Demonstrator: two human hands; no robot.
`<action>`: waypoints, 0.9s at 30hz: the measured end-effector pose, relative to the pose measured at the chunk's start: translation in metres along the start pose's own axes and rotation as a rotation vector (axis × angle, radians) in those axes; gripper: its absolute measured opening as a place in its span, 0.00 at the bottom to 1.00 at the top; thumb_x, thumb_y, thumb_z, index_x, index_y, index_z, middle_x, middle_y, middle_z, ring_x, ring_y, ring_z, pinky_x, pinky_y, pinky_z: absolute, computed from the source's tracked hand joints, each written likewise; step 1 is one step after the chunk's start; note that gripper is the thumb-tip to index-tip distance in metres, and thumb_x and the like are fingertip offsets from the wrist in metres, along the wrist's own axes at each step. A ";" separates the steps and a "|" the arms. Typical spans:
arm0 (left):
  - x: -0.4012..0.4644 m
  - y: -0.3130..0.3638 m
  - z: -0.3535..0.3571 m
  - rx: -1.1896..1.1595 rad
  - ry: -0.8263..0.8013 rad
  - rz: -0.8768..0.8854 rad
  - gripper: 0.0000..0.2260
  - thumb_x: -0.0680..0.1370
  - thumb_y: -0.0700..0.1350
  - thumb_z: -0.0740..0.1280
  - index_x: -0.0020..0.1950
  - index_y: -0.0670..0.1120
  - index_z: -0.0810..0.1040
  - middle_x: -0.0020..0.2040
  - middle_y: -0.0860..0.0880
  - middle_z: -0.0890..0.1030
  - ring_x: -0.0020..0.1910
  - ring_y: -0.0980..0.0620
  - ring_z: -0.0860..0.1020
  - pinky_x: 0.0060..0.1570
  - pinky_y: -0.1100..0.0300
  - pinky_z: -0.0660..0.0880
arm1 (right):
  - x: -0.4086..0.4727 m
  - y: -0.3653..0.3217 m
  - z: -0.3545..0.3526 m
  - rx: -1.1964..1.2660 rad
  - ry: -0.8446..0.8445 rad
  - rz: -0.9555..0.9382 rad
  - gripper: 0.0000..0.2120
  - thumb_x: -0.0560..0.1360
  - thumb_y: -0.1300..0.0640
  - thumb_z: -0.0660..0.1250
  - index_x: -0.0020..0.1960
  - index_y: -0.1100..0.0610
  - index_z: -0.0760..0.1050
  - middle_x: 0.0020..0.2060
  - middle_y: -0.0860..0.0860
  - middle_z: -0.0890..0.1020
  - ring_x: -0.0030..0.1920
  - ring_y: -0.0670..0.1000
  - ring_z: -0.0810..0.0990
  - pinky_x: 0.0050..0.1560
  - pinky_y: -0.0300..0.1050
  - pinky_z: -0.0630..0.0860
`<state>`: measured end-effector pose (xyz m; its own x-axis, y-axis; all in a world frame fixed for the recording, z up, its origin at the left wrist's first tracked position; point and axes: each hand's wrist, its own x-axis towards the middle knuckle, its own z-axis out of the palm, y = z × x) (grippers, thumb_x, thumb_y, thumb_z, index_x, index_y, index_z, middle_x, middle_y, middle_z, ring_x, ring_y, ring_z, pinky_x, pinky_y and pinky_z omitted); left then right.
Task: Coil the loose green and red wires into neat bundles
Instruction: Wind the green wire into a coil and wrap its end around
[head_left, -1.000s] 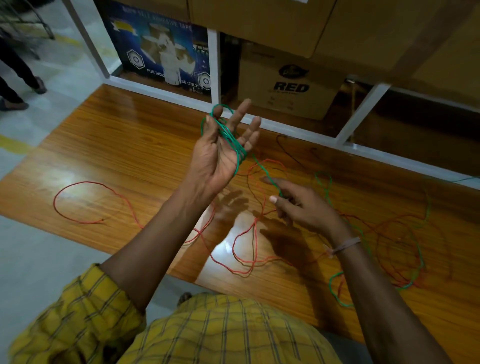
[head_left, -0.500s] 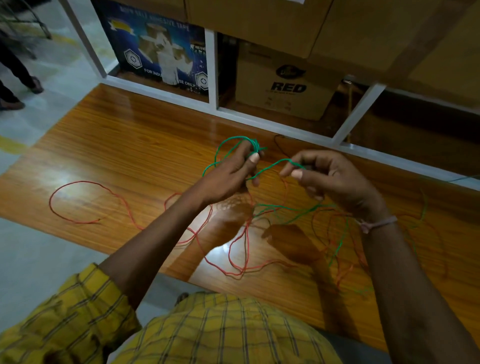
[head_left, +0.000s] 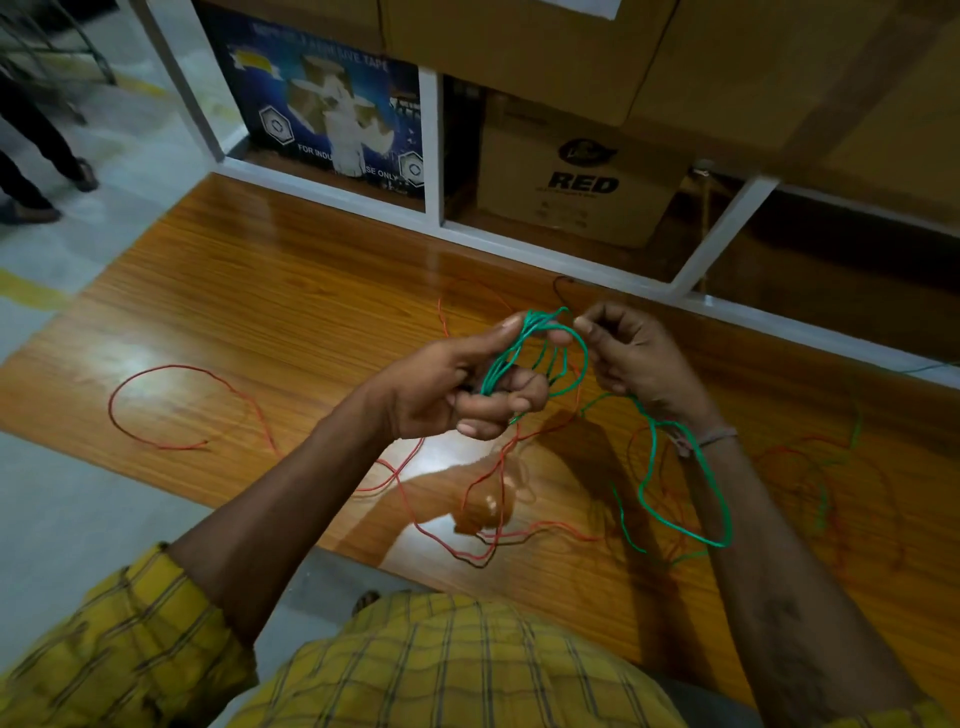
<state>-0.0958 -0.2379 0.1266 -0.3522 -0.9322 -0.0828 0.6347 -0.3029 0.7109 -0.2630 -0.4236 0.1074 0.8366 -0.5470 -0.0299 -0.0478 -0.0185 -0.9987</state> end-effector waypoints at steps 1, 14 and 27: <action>0.001 0.000 0.000 -0.074 -0.017 0.036 0.20 0.88 0.57 0.48 0.70 0.49 0.71 0.41 0.44 0.76 0.21 0.60 0.56 0.23 0.67 0.67 | -0.002 0.005 0.003 0.009 -0.028 0.008 0.08 0.79 0.50 0.68 0.45 0.53 0.77 0.28 0.48 0.69 0.21 0.43 0.61 0.20 0.36 0.61; 0.032 0.017 -0.004 -0.215 0.335 0.601 0.15 0.90 0.53 0.48 0.58 0.52 0.72 0.75 0.27 0.71 0.71 0.32 0.77 0.78 0.39 0.65 | -0.028 0.056 0.050 -0.463 -0.230 0.113 0.15 0.85 0.48 0.62 0.50 0.58 0.80 0.29 0.48 0.80 0.30 0.43 0.75 0.36 0.42 0.71; 0.020 -0.010 -0.033 1.368 0.711 0.173 0.08 0.90 0.54 0.51 0.56 0.51 0.62 0.44 0.48 0.87 0.51 0.49 0.85 0.66 0.44 0.74 | -0.019 -0.007 0.017 -0.278 -0.225 0.165 0.26 0.81 0.49 0.54 0.44 0.67 0.82 0.27 0.43 0.77 0.28 0.40 0.72 0.34 0.34 0.66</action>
<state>-0.0870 -0.2600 0.0948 0.2955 -0.9543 0.0438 -0.5983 -0.1491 0.7873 -0.2697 -0.3990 0.1146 0.9026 -0.3648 -0.2285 -0.3118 -0.1880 -0.9314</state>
